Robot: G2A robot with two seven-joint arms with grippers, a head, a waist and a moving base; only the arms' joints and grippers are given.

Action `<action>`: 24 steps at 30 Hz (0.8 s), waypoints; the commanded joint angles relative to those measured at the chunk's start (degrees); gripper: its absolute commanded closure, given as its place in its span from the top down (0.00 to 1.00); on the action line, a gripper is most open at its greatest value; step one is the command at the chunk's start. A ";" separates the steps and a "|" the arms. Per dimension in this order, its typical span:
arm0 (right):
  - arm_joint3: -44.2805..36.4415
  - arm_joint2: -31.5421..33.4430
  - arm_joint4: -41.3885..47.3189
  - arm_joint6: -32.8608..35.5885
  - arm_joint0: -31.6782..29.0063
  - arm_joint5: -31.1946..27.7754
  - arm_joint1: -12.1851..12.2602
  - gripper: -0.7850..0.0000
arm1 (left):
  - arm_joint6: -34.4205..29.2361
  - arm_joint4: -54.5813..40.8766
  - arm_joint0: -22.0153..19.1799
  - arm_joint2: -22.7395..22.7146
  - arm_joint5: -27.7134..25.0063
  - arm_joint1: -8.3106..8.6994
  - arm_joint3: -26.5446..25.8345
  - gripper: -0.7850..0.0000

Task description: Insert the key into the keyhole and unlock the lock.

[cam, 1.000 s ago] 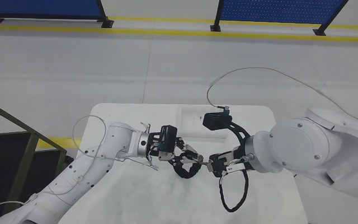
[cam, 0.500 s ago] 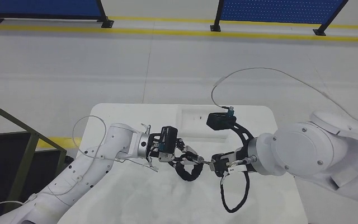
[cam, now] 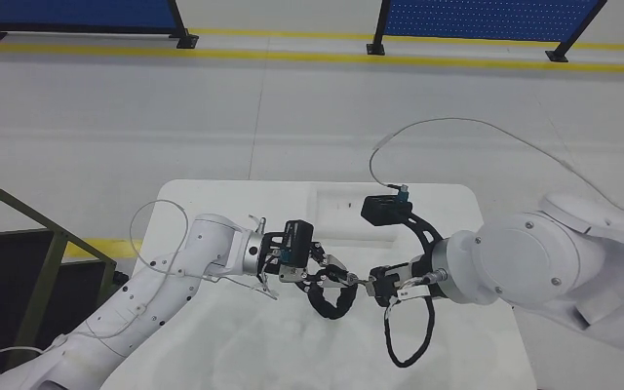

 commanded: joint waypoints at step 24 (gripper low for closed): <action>1.73 0.00 -0.81 0.11 -1.44 -0.11 -0.99 0.00 | 0.62 1.24 -0.40 0.11 0.00 -0.73 0.60 0.00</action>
